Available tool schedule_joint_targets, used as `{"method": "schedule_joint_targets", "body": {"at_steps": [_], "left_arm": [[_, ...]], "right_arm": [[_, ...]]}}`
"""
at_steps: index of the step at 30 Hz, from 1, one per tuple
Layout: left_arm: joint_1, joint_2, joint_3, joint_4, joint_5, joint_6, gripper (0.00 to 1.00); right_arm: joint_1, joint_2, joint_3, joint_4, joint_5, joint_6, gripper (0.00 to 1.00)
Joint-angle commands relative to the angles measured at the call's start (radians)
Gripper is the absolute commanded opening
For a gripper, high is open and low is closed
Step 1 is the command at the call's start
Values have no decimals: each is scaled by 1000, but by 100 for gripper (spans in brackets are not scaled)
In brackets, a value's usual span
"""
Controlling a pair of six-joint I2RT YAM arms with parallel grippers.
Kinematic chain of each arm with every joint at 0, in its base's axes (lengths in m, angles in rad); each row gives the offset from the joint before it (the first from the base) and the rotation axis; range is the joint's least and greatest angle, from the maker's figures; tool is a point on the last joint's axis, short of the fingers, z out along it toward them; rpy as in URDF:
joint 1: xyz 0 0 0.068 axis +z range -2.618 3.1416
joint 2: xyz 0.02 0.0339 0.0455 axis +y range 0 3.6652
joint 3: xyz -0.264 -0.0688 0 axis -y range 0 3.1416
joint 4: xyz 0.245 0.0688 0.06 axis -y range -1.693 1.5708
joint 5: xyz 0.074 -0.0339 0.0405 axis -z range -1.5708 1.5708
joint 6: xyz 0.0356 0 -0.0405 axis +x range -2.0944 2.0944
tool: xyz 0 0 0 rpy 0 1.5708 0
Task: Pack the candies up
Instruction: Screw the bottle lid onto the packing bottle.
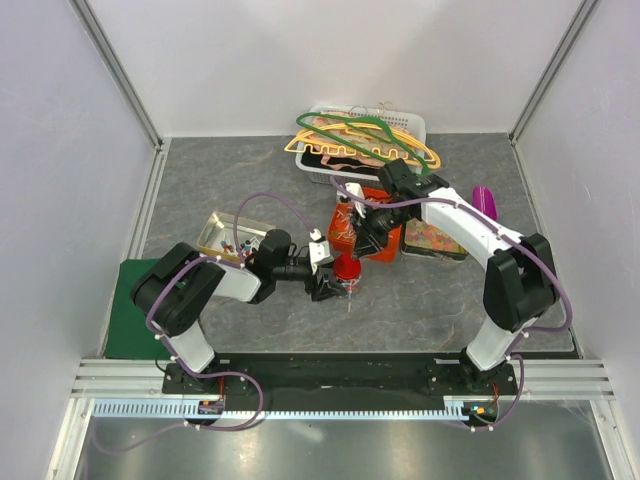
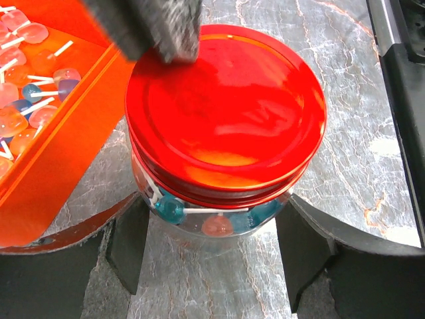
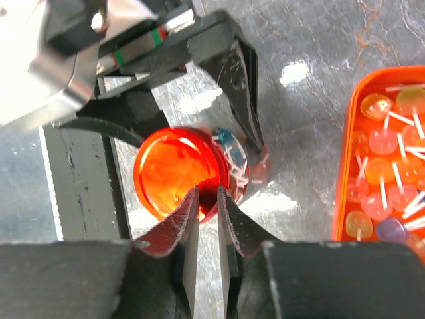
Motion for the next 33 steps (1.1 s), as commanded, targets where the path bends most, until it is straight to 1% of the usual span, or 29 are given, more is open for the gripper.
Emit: {"method": "schedule_joint_targets", "body": {"at_steps": [1, 8, 13, 16, 18, 19, 21, 23, 26, 29, 31, 33], "left_arm": [[11, 16, 24, -29, -53, 8, 70], [11, 17, 24, -29, -56, 7, 70], [11, 19, 24, -30, -56, 8, 70], [11, 19, 25, -32, -56, 7, 70], [11, 19, 25, -32, -54, 8, 70], [11, 19, 27, -32, -53, 7, 70], [11, 19, 27, -32, -54, 8, 70], [11, 19, 25, -32, -53, 7, 70], [11, 20, 27, -32, -53, 7, 70], [11, 20, 27, -33, -53, 7, 70], [11, 19, 27, -33, -54, 8, 70], [11, 19, 27, -32, -54, 8, 70]], "right_arm": [[8, -72, -54, -102, -31, -29, 22], [8, -96, -86, -133, -48, -47, 20], [8, -122, -51, -179, -60, -58, 20], [10, -142, -13, -170, -43, -47, 26], [8, -139, 20, -138, -43, -18, 27], [8, -135, 29, -122, -43, -6, 30], [8, -110, 52, -62, -45, 39, 34], [8, -81, 81, -27, -51, 51, 35], [8, 19, 132, -16, -63, 53, 38], [8, 83, 162, -4, -75, 54, 40], [12, 103, 175, 2, -82, 57, 42], [15, 119, 185, 2, -86, 57, 43]]}}
